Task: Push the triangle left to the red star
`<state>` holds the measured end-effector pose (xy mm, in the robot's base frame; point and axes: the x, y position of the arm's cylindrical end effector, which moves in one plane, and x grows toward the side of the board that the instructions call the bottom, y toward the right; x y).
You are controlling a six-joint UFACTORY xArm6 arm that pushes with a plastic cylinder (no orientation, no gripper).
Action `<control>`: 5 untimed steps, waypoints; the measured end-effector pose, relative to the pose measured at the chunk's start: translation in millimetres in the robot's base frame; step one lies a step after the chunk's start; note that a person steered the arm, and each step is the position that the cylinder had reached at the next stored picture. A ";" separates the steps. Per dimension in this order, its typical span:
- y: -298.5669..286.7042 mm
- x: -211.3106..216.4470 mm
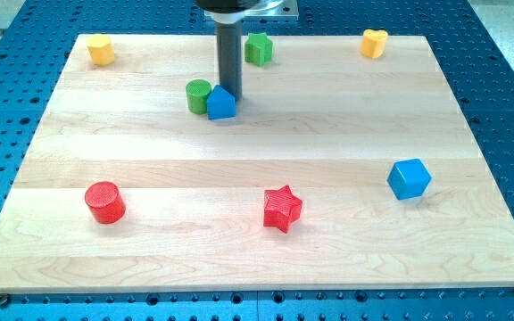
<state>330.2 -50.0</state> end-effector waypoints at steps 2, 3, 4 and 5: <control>-12.4 77.4; -11.2 41.6; 52.3 90.3; 50.1 178.0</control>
<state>508.2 0.0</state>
